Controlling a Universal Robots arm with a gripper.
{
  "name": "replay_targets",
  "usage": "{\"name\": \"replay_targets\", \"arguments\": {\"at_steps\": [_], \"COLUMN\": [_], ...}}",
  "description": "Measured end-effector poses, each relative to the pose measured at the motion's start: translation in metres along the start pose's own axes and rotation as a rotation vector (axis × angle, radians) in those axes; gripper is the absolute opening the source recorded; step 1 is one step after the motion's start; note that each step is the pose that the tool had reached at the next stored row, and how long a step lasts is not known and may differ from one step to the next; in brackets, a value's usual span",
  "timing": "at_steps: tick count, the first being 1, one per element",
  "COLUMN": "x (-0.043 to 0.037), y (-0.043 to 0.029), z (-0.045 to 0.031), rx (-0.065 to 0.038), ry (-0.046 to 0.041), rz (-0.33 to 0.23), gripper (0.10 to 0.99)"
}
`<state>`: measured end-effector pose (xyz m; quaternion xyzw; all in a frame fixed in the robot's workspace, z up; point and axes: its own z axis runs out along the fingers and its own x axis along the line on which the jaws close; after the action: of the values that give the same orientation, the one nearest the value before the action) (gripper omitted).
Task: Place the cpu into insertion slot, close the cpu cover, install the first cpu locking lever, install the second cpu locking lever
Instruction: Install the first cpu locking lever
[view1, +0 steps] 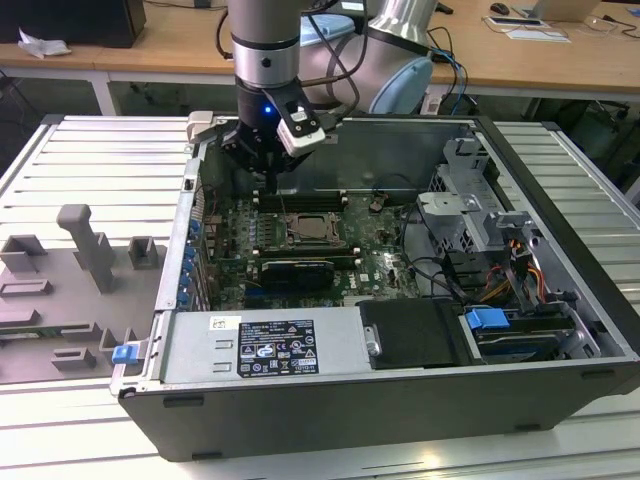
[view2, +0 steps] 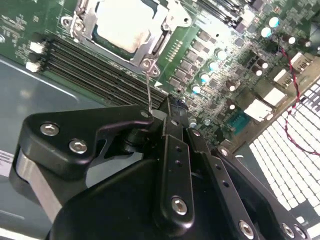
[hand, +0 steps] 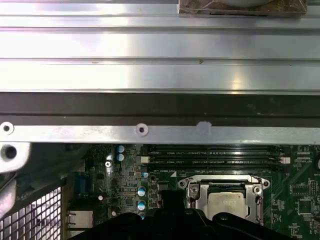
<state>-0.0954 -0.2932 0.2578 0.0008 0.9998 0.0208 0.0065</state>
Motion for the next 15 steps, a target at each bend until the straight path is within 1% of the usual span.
{"name": "replay_targets", "arguments": {"at_steps": [5,15], "x": [-0.0063,-0.0114], "y": [0.0000,0.0000], "z": [0.0005,0.0006], "rx": [0.000,0.000], "ry": [0.0000,0.0000], "rz": [0.000,0.000], "gripper": [0.106,0.106]}}
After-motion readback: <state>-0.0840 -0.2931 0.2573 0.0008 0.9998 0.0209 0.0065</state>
